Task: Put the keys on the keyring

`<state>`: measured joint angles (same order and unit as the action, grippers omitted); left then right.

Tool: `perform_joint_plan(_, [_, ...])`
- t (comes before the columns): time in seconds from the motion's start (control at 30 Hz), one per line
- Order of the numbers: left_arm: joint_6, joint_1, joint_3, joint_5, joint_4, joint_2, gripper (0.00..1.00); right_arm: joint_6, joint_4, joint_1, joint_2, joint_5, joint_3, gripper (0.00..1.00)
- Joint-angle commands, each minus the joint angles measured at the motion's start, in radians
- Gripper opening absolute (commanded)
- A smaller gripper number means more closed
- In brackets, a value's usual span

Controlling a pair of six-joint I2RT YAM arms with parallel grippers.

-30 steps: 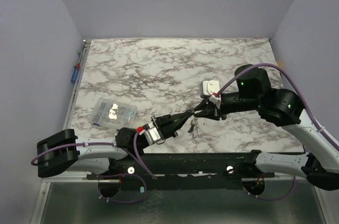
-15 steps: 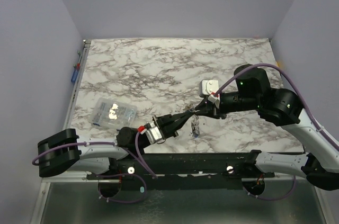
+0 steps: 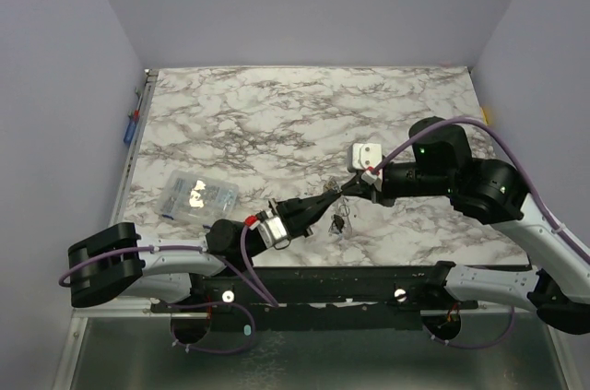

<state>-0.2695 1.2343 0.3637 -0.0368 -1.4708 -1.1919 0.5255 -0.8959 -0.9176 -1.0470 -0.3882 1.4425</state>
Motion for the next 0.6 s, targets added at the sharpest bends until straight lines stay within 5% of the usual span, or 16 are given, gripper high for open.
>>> perform_joint_plan(0.0, [0.003, 0.014, 0.018, -0.04, -0.313, 0.017, 0.06, 0.028, 0.047, -0.003, -0.004, 0.11, -0.036, 0.01])
perform_joint_plan(0.37, [-0.014, 0.013, -0.075, 0.022, -0.31, 0.072, 0.25, 0.045, 0.052, -0.003, 0.011, 0.168, -0.039, 0.01])
perform_joint_plan(0.57, [-0.036, 0.014, -0.123, 0.03, -0.241, 0.149, 0.27, 0.047, 0.062, -0.003, 0.017, 0.182, -0.047, 0.0])
